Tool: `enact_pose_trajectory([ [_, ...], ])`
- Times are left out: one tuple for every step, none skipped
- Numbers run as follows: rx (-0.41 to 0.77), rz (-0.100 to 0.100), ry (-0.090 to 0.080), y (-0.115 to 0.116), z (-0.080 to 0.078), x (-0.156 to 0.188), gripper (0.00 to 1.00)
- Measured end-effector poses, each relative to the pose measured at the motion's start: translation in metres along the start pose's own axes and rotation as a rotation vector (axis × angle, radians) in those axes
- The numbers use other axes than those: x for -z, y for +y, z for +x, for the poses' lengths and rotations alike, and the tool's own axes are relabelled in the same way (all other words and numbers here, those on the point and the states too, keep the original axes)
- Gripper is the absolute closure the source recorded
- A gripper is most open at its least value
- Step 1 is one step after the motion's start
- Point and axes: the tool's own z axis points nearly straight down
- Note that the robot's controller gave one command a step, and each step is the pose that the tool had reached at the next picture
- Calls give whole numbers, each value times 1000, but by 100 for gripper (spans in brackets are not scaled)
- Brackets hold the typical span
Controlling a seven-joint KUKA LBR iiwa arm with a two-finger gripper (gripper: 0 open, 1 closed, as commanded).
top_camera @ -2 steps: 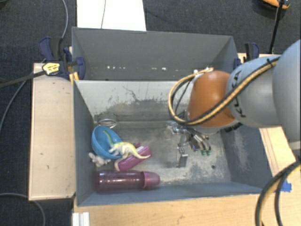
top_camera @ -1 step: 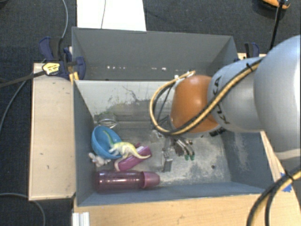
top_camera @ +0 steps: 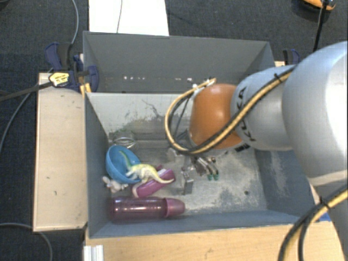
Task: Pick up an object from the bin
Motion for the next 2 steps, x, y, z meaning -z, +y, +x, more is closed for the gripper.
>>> enact_pose_trajectory([
  [103,0,0,40,2,-4,0],
  [139,-3,0,61,6,-5,100],
])
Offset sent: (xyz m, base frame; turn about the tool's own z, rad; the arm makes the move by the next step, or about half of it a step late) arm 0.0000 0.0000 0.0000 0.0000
